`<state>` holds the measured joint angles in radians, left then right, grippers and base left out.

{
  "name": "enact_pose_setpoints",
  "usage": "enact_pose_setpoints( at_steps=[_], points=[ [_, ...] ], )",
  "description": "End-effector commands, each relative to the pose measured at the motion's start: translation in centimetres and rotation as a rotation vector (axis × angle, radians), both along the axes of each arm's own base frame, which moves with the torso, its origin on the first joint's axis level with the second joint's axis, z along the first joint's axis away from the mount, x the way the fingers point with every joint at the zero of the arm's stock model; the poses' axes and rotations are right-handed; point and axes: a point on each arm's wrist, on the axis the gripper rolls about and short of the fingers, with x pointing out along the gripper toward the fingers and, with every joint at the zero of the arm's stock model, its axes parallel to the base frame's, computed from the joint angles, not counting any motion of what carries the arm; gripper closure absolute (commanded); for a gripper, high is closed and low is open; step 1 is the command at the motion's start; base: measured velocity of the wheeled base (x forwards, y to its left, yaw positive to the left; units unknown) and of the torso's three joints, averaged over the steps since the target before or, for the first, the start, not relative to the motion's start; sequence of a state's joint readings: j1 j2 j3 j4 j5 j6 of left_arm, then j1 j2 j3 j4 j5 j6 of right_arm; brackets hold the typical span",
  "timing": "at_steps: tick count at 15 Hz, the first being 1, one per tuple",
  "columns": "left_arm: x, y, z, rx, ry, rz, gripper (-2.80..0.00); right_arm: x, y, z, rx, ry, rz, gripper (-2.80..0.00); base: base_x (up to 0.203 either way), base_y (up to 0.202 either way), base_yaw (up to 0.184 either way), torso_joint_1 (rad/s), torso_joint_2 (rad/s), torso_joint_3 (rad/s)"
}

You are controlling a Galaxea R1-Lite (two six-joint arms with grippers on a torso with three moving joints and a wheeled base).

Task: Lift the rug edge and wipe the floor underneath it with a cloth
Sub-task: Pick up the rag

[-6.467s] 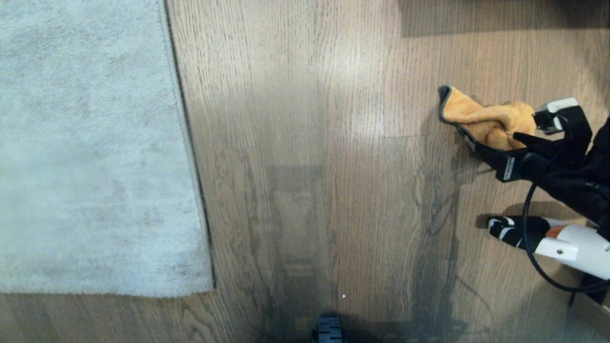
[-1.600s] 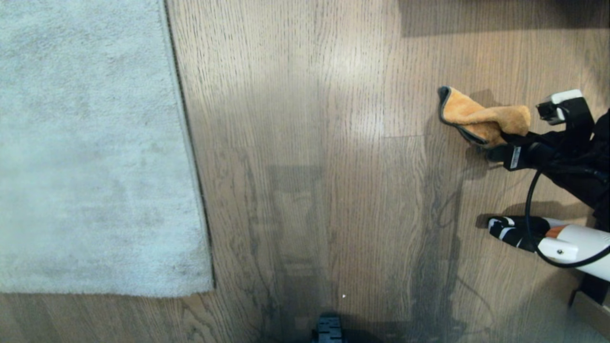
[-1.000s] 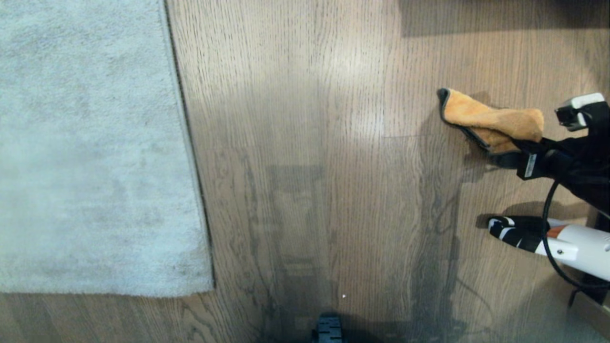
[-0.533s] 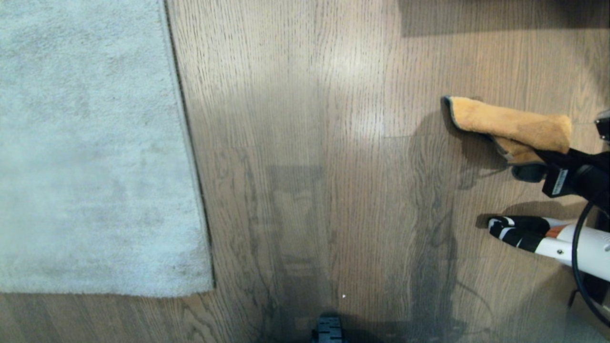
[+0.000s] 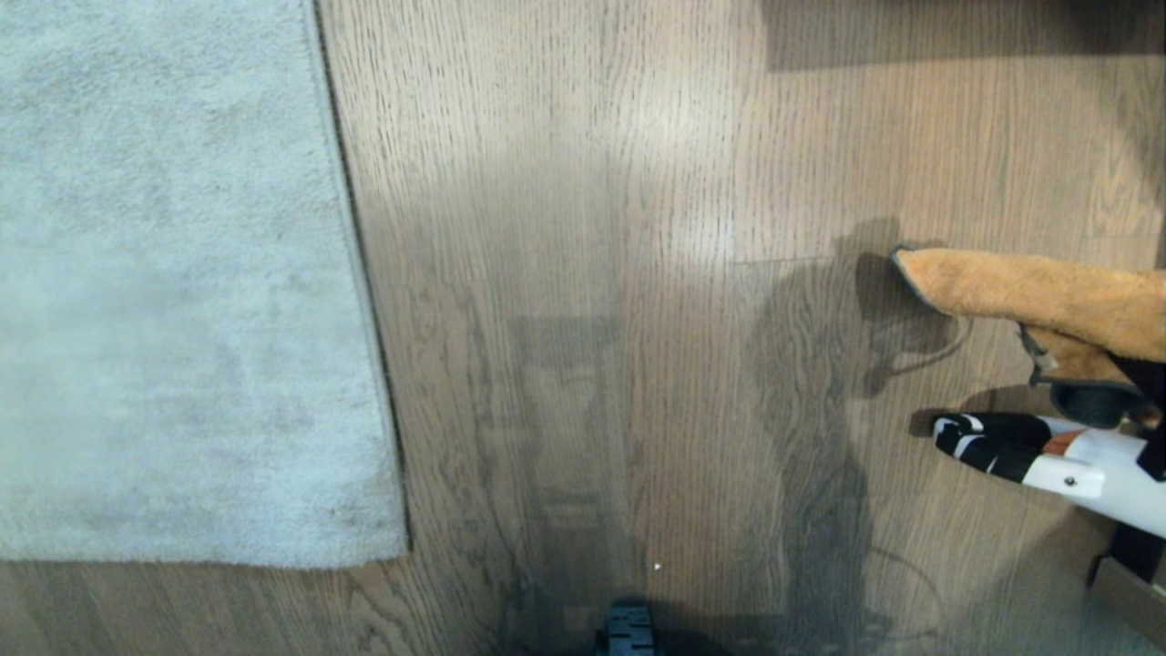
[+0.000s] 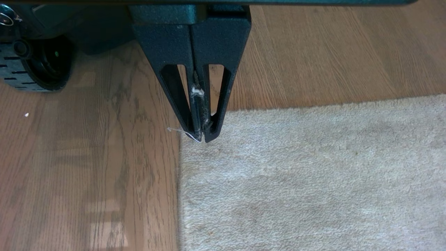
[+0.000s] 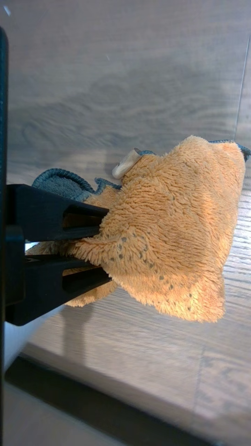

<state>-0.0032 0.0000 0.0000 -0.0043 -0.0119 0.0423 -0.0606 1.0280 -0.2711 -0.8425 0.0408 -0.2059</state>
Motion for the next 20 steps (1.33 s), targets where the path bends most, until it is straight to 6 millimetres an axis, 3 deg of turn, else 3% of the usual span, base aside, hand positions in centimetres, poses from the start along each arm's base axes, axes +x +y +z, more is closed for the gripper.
enact_pose_setpoints(
  at_steps=[1,5,7,14,20],
  points=[
    [0.0,0.0,0.0,0.001,0.000,0.000,0.00,-4.4,0.3,0.4,0.012,-0.097,0.005,0.00,0.000,0.000,0.000,0.000,0.00,0.000],
    [0.0,0.0,0.0,0.001,0.000,0.000,0.00,-9.7,0.6,-1.5,0.038,-0.124,0.007,0.00,0.000,0.000,0.000,0.000,0.00,0.000],
    [0.0,0.0,0.0,0.001,0.000,0.000,0.00,-11.1,0.7,-2.9,0.048,-0.109,0.017,0.00,0.000,0.000,0.000,0.000,0.00,0.000],
    [0.0,0.0,0.0,0.001,0.000,0.000,0.00,-12.5,0.7,-7.7,0.053,-0.074,0.101,0.00,0.000,0.000,0.000,0.000,0.00,0.000],
    [0.0,0.0,0.0,0.001,0.000,0.000,0.00,-12.6,0.6,-9.7,0.107,0.088,0.007,0.00,0.000,0.000,0.000,0.000,0.00,0.000]
  ],
)
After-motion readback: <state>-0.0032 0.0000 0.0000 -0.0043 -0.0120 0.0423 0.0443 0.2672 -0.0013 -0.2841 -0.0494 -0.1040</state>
